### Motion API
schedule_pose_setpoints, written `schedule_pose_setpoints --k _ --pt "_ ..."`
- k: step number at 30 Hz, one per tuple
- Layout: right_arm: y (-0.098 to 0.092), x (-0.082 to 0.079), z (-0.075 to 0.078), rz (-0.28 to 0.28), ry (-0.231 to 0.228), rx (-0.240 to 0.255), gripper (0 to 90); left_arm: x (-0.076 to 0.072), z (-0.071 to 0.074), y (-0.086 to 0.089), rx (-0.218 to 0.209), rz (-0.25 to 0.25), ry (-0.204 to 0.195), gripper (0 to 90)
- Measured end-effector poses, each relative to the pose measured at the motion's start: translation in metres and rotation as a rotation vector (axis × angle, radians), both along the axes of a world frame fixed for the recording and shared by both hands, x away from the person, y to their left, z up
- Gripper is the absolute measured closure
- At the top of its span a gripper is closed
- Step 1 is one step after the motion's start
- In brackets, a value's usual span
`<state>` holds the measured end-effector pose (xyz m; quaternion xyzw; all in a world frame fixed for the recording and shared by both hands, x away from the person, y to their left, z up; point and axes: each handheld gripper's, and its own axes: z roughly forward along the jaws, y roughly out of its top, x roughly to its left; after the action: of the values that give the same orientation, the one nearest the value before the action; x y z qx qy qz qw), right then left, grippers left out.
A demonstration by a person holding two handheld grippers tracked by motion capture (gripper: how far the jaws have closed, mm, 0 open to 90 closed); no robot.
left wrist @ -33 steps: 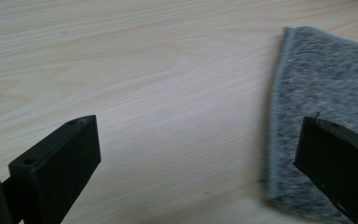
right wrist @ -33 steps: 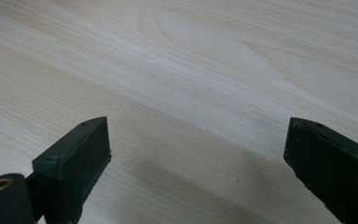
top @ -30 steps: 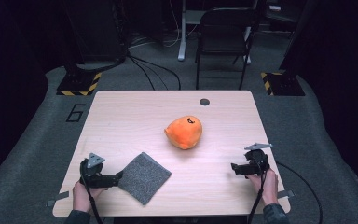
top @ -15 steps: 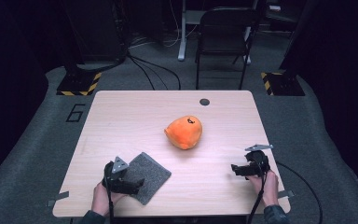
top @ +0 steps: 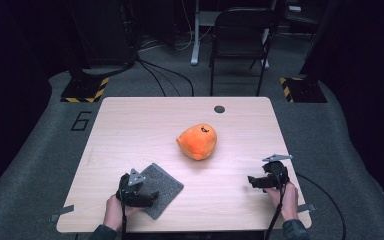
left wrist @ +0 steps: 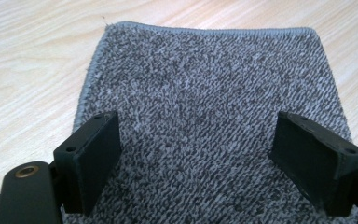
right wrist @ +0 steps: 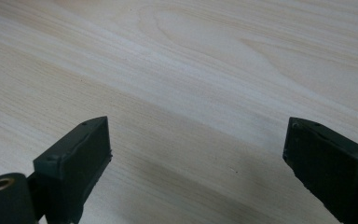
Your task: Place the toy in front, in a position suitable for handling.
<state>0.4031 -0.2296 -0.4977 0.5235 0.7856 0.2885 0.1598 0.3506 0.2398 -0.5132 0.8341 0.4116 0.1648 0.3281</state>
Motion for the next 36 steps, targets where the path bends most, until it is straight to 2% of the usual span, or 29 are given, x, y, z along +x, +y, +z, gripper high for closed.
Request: schedule_pose_setpoints --k 1,2,7,9,11,13,14,16,18,20,26,28,30,36 --pt "-0.001 0.000 -0.001 0.007 -0.005 -0.006 6.9 0.000 -0.001 -0.001 0.000 0.004 -0.001 16.1" --pt "0.000 0.000 -0.001 0.003 0.001 -0.002 7.0 0.002 -0.003 -0.001 0.010 -0.001 0.015 17.0" --pt "-0.002 -0.001 -0.002 0.003 0.010 0.013 7.0 0.002 -0.003 0.000 0.015 0.010 0.015 25.3" --pt "-0.002 -0.001 -0.002 0.009 0.013 0.014 7.1 0.001 -0.002 0.002 0.016 0.015 0.004 31.8" --pt "-0.001 -0.001 -0.002 0.009 0.019 0.013 7.1 0.001 -0.002 0.004 0.013 0.025 -0.007 46.1" --pt "-0.001 -0.001 -0.002 0.009 0.020 0.012 7.1 0.001 -0.001 0.007 0.015 0.031 -0.009 55.3" --pt "-0.001 -0.001 -0.002 0.009 0.020 0.012 7.2 0.001 -0.001 0.007 0.009 0.043 -0.019 55.3" --pt "-0.001 -0.001 -0.002 0.021 0.012 0.003 7.2 0.002 -0.002 0.008 0.010 0.053 -0.031 68.3" --pt "-0.001 -0.001 -0.002 0.021 0.013 0.002 7.3 0.002 -0.001 0.009 0.016 0.048 -0.035 73.2" --pt "-0.002 -0.001 -0.003 0.025 0.014 -0.001 7.3 0.001 0.001 0.009 0.019 0.032 -0.042 75.7" --pt "-0.003 -0.002 -0.002 0.009 0.016 0.008 7.2 -0.002 0.010 0.013 -0.039 0.017 -0.071 77.0" --pt "-0.003 -0.002 -0.002 0.004 0.014 0.009 7.2 -0.003 0.013 0.012 -0.039 0.001 -0.074 77.0" --pt "-0.004 -0.003 0.000 0.007 0.008 0.006 7.1 -0.004 0.016 0.007 -0.056 -0.015 -0.087 77.0" --pt "-0.005 -0.004 0.001 0.003 -0.004 0.011 7.1 -0.005 0.021 -0.008 -0.071 -0.071 -0.086 77.0"
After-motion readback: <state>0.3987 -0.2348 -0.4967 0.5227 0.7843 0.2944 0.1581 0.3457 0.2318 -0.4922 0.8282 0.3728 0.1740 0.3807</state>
